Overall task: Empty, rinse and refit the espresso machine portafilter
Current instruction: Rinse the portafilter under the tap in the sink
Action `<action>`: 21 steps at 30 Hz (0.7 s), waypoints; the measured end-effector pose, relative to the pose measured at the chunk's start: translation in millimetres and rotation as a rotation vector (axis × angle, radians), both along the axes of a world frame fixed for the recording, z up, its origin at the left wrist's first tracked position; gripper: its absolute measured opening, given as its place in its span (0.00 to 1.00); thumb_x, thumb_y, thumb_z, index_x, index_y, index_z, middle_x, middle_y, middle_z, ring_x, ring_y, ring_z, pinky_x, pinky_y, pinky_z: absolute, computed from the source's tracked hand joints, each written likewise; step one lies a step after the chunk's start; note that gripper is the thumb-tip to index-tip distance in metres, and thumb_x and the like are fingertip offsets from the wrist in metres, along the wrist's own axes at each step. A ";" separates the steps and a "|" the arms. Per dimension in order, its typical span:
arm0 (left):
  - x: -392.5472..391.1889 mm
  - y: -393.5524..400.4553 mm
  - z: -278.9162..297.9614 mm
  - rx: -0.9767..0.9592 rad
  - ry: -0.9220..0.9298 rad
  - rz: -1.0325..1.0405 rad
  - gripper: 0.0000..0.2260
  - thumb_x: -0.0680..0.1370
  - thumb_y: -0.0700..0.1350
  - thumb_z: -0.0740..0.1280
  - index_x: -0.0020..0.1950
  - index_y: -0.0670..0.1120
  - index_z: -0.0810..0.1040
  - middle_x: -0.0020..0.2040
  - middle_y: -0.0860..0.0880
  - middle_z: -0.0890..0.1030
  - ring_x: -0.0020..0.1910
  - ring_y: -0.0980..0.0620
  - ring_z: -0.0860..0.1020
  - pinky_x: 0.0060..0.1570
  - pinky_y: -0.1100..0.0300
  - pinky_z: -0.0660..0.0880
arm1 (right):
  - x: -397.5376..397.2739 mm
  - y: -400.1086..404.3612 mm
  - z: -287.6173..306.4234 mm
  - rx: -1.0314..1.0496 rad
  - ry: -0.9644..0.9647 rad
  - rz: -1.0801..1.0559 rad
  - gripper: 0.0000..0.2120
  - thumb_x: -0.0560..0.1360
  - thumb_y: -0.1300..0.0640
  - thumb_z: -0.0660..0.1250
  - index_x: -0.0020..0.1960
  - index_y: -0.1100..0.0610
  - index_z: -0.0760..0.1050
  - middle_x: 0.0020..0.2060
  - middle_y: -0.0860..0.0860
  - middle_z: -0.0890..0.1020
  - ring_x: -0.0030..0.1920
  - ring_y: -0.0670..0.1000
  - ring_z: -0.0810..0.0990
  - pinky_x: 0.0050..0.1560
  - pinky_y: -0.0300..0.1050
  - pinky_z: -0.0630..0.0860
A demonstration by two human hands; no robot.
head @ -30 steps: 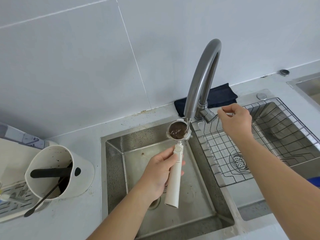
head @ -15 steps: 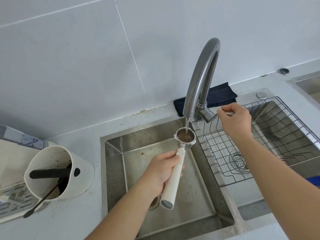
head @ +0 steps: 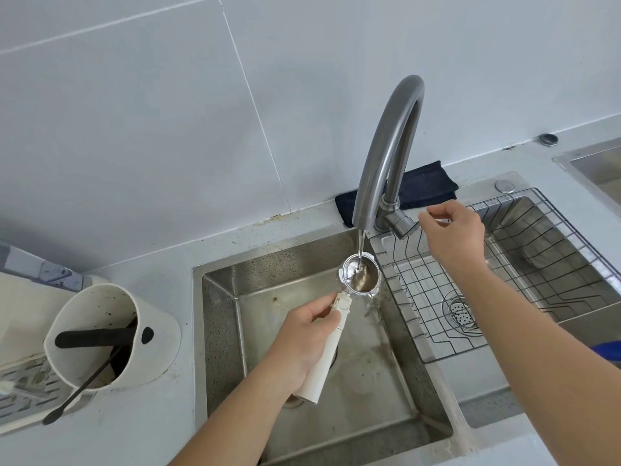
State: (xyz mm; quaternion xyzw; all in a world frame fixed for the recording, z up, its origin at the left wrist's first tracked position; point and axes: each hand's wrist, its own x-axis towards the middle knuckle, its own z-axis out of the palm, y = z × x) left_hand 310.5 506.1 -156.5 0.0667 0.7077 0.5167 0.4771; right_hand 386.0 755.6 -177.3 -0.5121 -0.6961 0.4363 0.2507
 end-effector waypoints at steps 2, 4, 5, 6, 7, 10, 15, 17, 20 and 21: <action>-0.3 -1.6 0.2 0.027 -0.013 0.016 0.17 0.79 0.42 0.65 0.51 0.66 0.83 0.43 0.48 0.82 0.37 0.48 0.73 0.34 0.58 0.73 | -0.2 0.0 0.3 0.001 -0.001 -0.001 0.05 0.78 0.53 0.68 0.50 0.54 0.79 0.44 0.47 0.81 0.38 0.46 0.78 0.36 0.39 0.72; -0.7 -1.9 0.5 0.053 -0.021 0.035 0.17 0.79 0.43 0.65 0.50 0.67 0.83 0.42 0.47 0.82 0.37 0.48 0.74 0.34 0.57 0.74 | -0.3 0.0 0.3 0.002 -0.001 -0.001 0.05 0.78 0.53 0.68 0.51 0.54 0.79 0.45 0.47 0.81 0.38 0.45 0.78 0.35 0.39 0.71; -0.7 -1.4 0.0 0.071 -0.029 0.047 0.16 0.79 0.43 0.65 0.50 0.66 0.83 0.43 0.47 0.82 0.38 0.48 0.74 0.36 0.56 0.74 | -0.3 0.0 0.5 0.003 0.000 -0.001 0.04 0.78 0.54 0.68 0.51 0.53 0.78 0.45 0.47 0.81 0.38 0.45 0.78 0.34 0.38 0.71; -0.5 -0.5 0.0 0.095 -0.044 0.061 0.15 0.79 0.43 0.66 0.51 0.65 0.84 0.43 0.46 0.81 0.40 0.47 0.75 0.38 0.55 0.74 | -0.3 -0.1 0.6 0.005 0.000 -0.001 0.04 0.78 0.54 0.68 0.50 0.53 0.78 0.45 0.47 0.81 0.38 0.45 0.78 0.35 0.38 0.72; -0.5 0.4 -0.4 0.119 -0.066 0.081 0.13 0.79 0.43 0.66 0.52 0.62 0.84 0.44 0.46 0.82 0.43 0.47 0.76 0.41 0.54 0.75 | -0.6 -0.2 0.7 0.005 0.000 -0.002 0.04 0.78 0.53 0.68 0.50 0.53 0.78 0.45 0.47 0.81 0.38 0.46 0.78 0.35 0.39 0.72; 0.0 5.0 0.2 0.171 -0.149 0.157 0.12 0.79 0.40 0.66 0.52 0.54 0.86 0.46 0.46 0.82 0.46 0.47 0.79 0.43 0.54 0.76 | -0.7 -0.5 1.4 -0.002 0.000 -0.003 0.05 0.78 0.54 0.68 0.51 0.54 0.79 0.45 0.47 0.81 0.39 0.45 0.78 0.34 0.39 0.72; 1.4 10.4 4.4 0.156 -0.285 0.232 0.10 0.79 0.38 0.66 0.46 0.49 0.85 0.45 0.43 0.82 0.43 0.47 0.81 0.39 0.56 0.78 | -0.3 -0.6 1.9 0.002 -0.009 -0.004 0.05 0.78 0.54 0.68 0.52 0.54 0.79 0.46 0.47 0.81 0.37 0.42 0.77 0.32 0.37 0.70; 2.0 10.8 4.1 0.144 -0.319 0.244 0.09 0.79 0.38 0.66 0.45 0.47 0.85 0.43 0.43 0.83 0.42 0.47 0.82 0.38 0.55 0.78 | -0.1 -0.5 1.8 -0.002 -0.008 -0.005 0.06 0.78 0.54 0.68 0.52 0.54 0.79 0.46 0.47 0.81 0.37 0.43 0.77 0.31 0.38 0.71; 2.7 11.9 1.4 0.128 -0.362 0.266 0.07 0.79 0.38 0.66 0.50 0.44 0.83 0.43 0.43 0.83 0.40 0.48 0.82 0.36 0.56 0.78 | -0.5 -0.4 1.9 -0.001 -0.006 -0.009 0.05 0.78 0.54 0.68 0.52 0.54 0.79 0.47 0.47 0.81 0.37 0.43 0.78 0.32 0.38 0.72; 2.7 12.8 1.0 0.121 -0.372 0.275 0.07 0.79 0.38 0.66 0.52 0.43 0.83 0.43 0.42 0.83 0.40 0.48 0.82 0.34 0.57 0.78 | -0.9 -0.5 1.8 -0.003 -0.004 -0.011 0.05 0.78 0.54 0.68 0.52 0.54 0.79 0.47 0.47 0.81 0.37 0.43 0.78 0.32 0.39 0.73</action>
